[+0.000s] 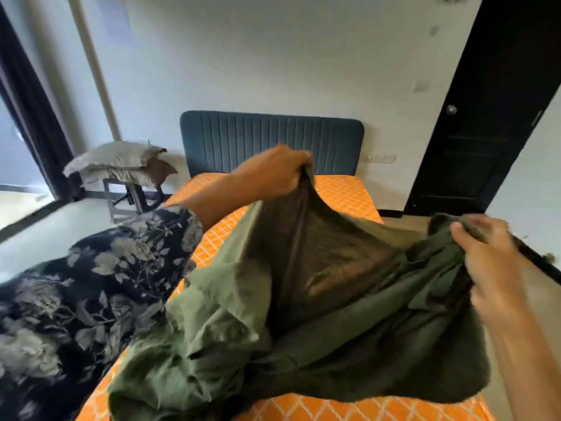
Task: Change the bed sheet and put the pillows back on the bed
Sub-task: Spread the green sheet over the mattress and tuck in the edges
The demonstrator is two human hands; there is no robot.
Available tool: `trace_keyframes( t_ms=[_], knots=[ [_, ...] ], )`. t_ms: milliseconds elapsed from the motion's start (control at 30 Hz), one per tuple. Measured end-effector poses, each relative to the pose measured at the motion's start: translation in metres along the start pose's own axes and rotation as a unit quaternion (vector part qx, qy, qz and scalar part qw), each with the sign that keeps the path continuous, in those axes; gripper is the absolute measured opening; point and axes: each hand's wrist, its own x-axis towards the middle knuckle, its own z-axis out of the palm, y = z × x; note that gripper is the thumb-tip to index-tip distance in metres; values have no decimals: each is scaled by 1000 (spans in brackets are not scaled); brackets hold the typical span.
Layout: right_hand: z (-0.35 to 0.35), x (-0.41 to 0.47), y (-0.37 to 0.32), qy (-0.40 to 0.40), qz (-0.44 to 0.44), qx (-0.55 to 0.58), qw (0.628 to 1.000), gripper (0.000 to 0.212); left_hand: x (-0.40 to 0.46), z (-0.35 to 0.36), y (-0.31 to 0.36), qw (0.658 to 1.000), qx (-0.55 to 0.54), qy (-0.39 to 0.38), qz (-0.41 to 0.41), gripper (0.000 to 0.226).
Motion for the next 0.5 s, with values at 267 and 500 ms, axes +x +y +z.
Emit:
trace_keyframes(
  t_ms=[267,500],
  knots=[
    [111,-60,15,-321,-74,-101,939,27,-29,37,59,986,64,-96,124,23],
    [87,-57,28,-290,-110,-149,939,25,-61,76,42,950,-251,-176,64,31]
  ],
)
